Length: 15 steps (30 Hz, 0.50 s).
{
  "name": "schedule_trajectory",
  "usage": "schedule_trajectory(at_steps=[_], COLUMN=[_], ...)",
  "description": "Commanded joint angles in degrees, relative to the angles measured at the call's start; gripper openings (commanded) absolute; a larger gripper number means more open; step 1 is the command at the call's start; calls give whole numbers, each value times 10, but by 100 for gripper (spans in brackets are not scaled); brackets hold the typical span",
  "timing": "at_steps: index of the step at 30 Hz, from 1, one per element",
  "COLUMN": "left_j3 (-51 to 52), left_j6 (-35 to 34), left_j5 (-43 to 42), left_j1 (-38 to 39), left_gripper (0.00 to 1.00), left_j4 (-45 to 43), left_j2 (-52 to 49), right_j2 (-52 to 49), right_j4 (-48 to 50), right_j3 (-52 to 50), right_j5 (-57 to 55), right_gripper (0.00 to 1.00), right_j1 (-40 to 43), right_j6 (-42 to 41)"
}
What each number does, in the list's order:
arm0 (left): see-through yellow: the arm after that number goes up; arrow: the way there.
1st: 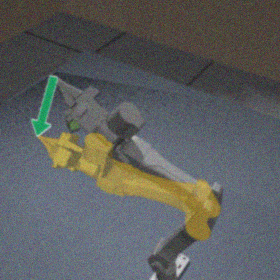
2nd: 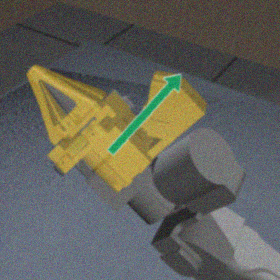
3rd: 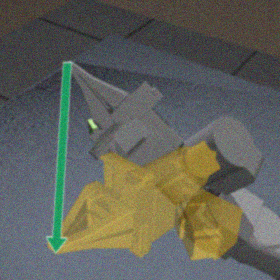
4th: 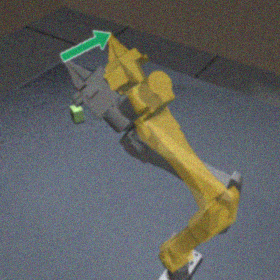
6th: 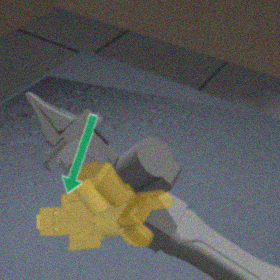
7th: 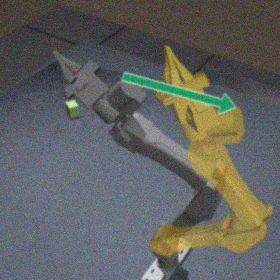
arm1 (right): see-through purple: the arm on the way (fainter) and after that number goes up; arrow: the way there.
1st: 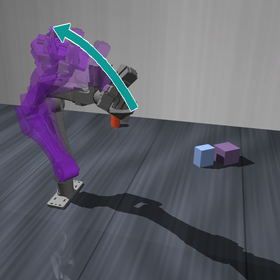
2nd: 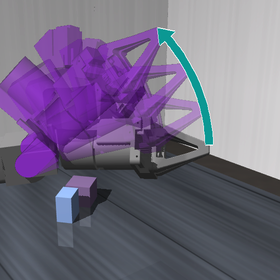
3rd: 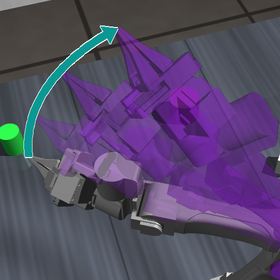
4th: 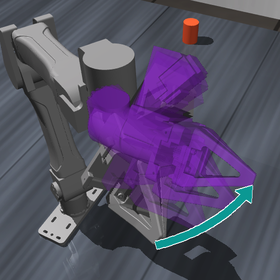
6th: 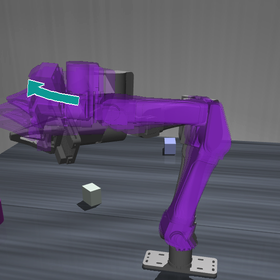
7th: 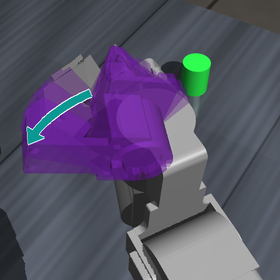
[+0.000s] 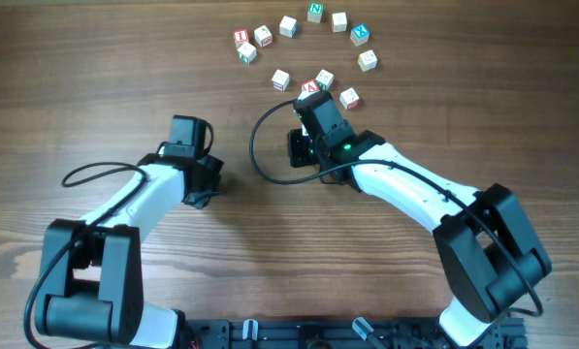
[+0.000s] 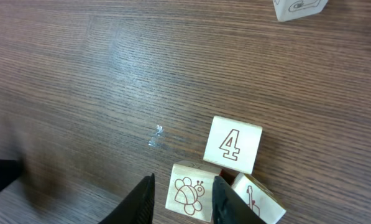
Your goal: Form a circle
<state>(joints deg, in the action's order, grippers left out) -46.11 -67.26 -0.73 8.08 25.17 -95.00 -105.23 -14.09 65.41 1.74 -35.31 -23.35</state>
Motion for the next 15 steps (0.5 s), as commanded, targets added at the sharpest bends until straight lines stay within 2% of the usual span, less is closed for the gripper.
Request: schedule_trajectory(at_steps=[1, 15], left_j3=[27, 27], left_j6=[-9, -7], left_j5=[45, 54], left_j1=[-31, -38], left_gripper=[4, 4], left_j4=[32, 32], left_j2=[-26, -26], right_j2=[-18, -44], right_j4=[1, 12], right_j3=[16, 19], right_j5=[10, 7], right_gripper=[35, 37], right_j1=[1, -9], right_j6=[-22, -23])
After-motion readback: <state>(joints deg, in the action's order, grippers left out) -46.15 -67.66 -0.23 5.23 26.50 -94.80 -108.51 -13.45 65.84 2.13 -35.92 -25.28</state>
